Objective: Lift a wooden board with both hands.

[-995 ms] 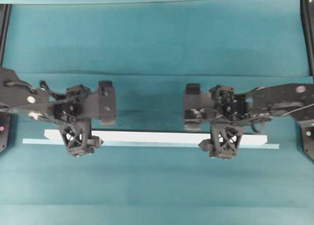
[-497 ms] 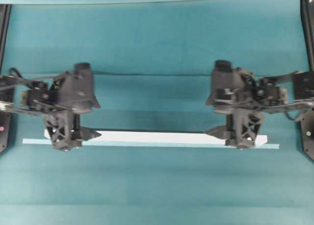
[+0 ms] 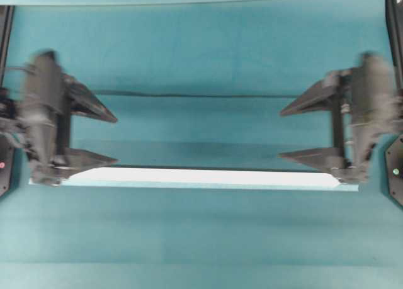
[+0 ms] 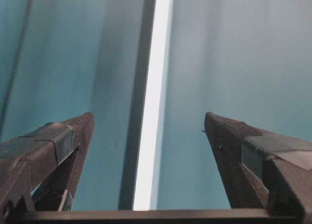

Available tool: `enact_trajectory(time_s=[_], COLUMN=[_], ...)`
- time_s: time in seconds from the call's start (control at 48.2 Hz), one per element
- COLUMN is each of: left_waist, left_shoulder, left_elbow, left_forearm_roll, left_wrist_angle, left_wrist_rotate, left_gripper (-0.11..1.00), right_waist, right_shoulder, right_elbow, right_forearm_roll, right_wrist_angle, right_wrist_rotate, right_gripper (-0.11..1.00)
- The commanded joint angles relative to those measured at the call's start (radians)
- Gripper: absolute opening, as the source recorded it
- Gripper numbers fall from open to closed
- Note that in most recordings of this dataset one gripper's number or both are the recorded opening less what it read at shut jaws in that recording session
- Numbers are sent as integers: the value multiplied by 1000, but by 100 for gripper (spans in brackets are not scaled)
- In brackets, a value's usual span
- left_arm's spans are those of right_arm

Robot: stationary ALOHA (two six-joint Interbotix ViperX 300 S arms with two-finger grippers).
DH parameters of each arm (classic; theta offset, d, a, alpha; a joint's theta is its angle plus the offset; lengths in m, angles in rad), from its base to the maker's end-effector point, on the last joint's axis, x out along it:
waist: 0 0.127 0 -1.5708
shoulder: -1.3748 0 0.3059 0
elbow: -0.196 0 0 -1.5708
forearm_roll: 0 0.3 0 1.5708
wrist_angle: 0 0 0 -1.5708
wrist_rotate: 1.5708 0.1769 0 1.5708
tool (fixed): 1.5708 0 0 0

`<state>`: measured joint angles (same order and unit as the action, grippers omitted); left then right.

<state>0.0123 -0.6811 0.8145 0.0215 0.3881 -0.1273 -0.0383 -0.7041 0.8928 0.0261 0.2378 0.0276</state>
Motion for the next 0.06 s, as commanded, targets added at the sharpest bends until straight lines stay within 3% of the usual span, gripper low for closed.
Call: enact_trajectory(time_s=[0.0, 0.041], left_waist=[2, 5], left_shoulder=[-51, -74], left_elbow=[2, 8], left_forearm_roll=[2, 2], left_wrist_angle=[-55, -77], left_wrist_rotate=[2, 2], left_gripper=[99, 99], right_waist=[-5, -8], right_shoulder=[-57, -81], right_elbow=[11, 15], right_forearm_roll=[0, 0], right_wrist_angle=[-25, -25], right_wrist_rotate=[6, 6], right_gripper=[94, 94])
